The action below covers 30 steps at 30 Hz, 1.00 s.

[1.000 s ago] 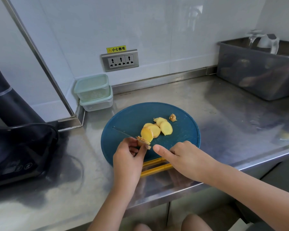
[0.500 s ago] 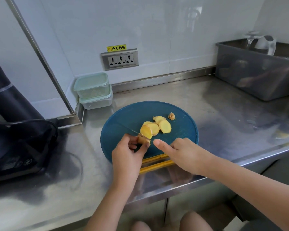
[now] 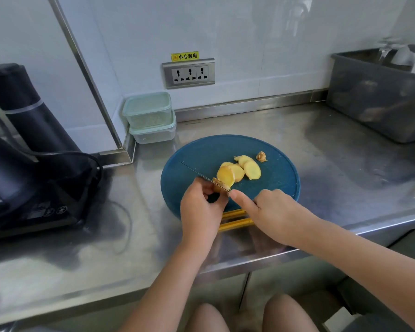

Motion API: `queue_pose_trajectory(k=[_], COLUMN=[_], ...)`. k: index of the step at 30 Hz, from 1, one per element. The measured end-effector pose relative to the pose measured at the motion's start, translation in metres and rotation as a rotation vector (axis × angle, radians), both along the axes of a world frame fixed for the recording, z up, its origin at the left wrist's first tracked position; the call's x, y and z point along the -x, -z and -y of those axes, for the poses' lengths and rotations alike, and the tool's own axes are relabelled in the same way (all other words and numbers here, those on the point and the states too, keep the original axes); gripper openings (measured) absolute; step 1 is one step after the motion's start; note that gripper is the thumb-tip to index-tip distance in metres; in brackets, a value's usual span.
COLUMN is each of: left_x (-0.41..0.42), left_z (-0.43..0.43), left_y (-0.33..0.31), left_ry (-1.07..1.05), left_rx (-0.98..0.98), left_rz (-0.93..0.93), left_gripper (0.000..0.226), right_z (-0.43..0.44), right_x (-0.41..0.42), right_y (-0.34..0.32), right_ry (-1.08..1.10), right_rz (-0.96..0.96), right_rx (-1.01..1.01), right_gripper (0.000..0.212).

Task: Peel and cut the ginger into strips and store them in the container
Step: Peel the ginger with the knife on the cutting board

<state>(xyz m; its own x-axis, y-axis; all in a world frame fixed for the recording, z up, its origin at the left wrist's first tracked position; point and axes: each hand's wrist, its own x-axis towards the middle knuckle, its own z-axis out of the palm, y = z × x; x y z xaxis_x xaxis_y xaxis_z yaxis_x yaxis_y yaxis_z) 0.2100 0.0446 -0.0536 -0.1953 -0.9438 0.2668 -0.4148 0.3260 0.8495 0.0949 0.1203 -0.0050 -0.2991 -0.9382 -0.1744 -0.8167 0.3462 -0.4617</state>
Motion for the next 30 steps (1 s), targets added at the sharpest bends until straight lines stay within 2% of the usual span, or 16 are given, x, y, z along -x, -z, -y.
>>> queue_pose_trajectory(k=[4,7,10,14,18,22,27,30], left_x=[0.002,0.002,0.003,0.004,0.004,0.005,0.013,0.013], left_z=[0.001,0.003,0.003,0.003,0.004,0.001,0.009,0.007], left_y=[0.003,0.006,0.008,0.011,0.01,0.0,-0.017,-0.017], left_ry=[-0.01,-0.011,0.009,0.017,-0.001,0.007,0.053,0.078], left_rx=[0.019,0.038,0.087,0.117,0.078,0.014,0.005,-0.014], left_rz=[0.011,0.025,0.058,0.111,0.087,0.074,0.332,0.37], left_gripper=[0.024,0.023,0.016,0.011,0.02,0.032,0.044,0.046], right_z=[0.002,0.001,0.004,0.005,0.009,0.003,-0.002,-0.008], right_x=[0.002,-0.001,0.011,0.032,0.032,0.035,0.037,0.039], right_y=[0.0,-0.007,-0.01,0.001,0.008,0.003,-0.012,-0.009], right_ry=[0.022,0.037,0.165,0.193,0.211,0.225,0.177,0.184], right_rz=[0.028,0.092,0.206,0.248,0.3,0.496,0.458,0.442], right_rx=[-0.028,-0.037,-0.069,-0.162,-0.148,-0.08,0.027,0.036], right_gripper=[0.073,0.052,0.038,0.07,0.066,0.064,0.066,0.067])
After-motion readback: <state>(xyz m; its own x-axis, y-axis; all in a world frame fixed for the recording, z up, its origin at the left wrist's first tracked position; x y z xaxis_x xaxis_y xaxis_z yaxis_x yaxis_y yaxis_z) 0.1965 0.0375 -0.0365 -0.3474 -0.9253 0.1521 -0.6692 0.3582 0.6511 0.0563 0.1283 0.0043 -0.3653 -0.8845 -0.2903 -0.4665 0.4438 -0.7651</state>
